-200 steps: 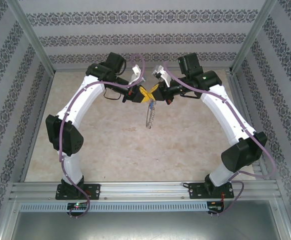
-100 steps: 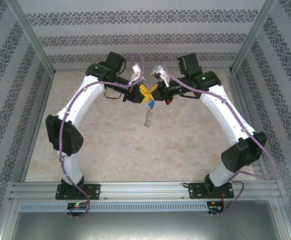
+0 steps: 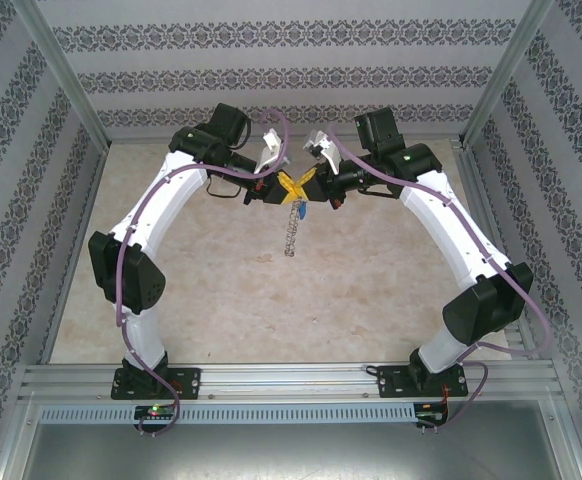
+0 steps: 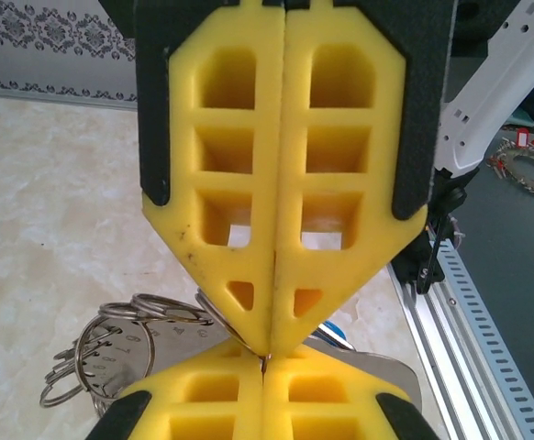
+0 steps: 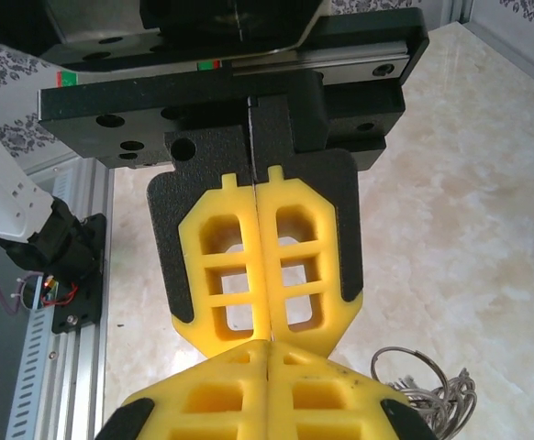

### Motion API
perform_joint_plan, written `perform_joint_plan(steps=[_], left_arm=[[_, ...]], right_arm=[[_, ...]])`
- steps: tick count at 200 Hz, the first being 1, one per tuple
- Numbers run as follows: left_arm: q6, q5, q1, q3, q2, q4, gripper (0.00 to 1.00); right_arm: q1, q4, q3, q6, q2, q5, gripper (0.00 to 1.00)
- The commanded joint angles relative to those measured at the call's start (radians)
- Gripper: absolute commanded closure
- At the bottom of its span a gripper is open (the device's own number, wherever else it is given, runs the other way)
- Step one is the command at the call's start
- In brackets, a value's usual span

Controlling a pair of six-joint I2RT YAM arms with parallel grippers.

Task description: Put the keys on the keyring

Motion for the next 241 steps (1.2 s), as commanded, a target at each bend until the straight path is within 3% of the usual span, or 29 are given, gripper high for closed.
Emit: perform_joint_plan(steps=[1,23,28,37,49,80,112,201,218,241], left_arm=[[0.028,0.075,-0.004,-0.004,-0.058,0.001,1.0],[-0.025,0.06,-0.003,-0.032,-0.072,0.072,1.0],[-0.035,0.056,-0.003,-0.038,-0.076,0.089,1.0],[-0.056,0.049,-0.003,-0.048,-0.078,0.115,1.0],[-0.071,0.043,-0.003,-0.053,-0.077,0.133,1.0],[-0.097,0.026,-0.003,-0.054,-0.071,0.152,1.0],[-0.105,0.02,-0.001,-0.061,-0.072,0.164,1.0],[-0.125,0.026,-0.001,-0.05,-0.068,0.167,1.0],[-0.127,0.024,0.0,-0.049,-0.066,0.169,1.0],[-0.128,0.022,-0.001,-0.047,-0.066,0.17,1.0]], right_arm=[[0.001,0.02,-0.009,0.006,-0.013,-0.029,1.0],[-0.014,0.059,-0.023,0.043,-0.023,-0.042,1.0],[-0.02,0.072,-0.029,0.053,-0.029,-0.056,0.95],[-0.031,0.11,-0.049,0.083,-0.046,-0.063,0.75],[-0.048,0.189,-0.103,0.138,-0.088,-0.069,0.6],[-0.105,0.437,-0.284,0.323,-0.213,-0.063,0.5],[-0.117,0.551,-0.428,0.418,-0.287,0.034,0.49],[-0.083,0.727,-0.537,0.527,-0.244,-0.069,0.55],[-0.087,0.768,-0.549,0.551,-0.239,-0.087,0.61],[-0.093,0.789,-0.561,0.566,-0.232,-0.1,0.81]])
